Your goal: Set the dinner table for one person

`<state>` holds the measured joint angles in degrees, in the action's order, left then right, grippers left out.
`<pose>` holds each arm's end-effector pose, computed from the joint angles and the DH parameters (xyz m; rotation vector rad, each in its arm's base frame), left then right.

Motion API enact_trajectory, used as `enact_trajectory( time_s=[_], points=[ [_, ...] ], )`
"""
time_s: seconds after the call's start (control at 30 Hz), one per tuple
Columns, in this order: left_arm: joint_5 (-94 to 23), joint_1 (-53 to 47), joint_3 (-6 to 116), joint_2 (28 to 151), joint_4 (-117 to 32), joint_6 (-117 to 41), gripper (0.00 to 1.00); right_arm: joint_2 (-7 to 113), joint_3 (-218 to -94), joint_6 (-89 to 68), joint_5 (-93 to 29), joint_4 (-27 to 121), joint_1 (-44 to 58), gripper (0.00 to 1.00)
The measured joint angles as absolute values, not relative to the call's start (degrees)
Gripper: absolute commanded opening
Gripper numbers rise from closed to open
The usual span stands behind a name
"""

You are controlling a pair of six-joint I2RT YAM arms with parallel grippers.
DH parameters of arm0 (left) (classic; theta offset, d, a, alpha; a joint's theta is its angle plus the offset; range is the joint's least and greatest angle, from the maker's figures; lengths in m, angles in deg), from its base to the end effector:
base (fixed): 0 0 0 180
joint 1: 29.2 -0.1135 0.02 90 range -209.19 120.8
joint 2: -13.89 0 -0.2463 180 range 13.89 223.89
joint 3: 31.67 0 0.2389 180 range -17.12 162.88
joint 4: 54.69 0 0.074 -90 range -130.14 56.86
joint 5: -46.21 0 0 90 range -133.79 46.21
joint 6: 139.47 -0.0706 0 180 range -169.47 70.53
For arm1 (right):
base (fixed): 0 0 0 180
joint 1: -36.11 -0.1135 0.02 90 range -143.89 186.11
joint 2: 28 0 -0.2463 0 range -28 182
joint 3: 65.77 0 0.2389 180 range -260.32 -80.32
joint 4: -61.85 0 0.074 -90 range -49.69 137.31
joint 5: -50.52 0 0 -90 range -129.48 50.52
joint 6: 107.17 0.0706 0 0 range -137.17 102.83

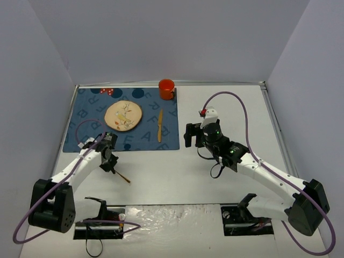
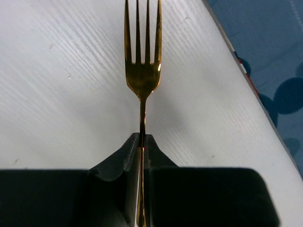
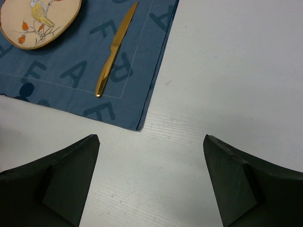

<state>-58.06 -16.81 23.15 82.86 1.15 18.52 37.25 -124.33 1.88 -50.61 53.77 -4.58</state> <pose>0.2108 -0.0285 0.1512 -1.3198 2.3746 -0.0495 0.2308 0.1805 0.2728 -0.2114 1.8476 0.5549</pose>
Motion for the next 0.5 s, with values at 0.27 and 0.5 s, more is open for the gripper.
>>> enact_trajectory(
  time_s=[0.27, 0.5],
  points=[
    [-64.61, -17.91, 43.35, 85.93, 6.37, -1.40, 0.00, 37.06, -124.10, 1.62, -49.20, 53.98, -4.31, 0.88],
    [-64.05, -26.13, 56.94, 98.76, 2.26, -27.53, 0.00, 35.49, -123.67, 1.23, -46.39, 54.28, -4.31, 0.88]
  ],
)
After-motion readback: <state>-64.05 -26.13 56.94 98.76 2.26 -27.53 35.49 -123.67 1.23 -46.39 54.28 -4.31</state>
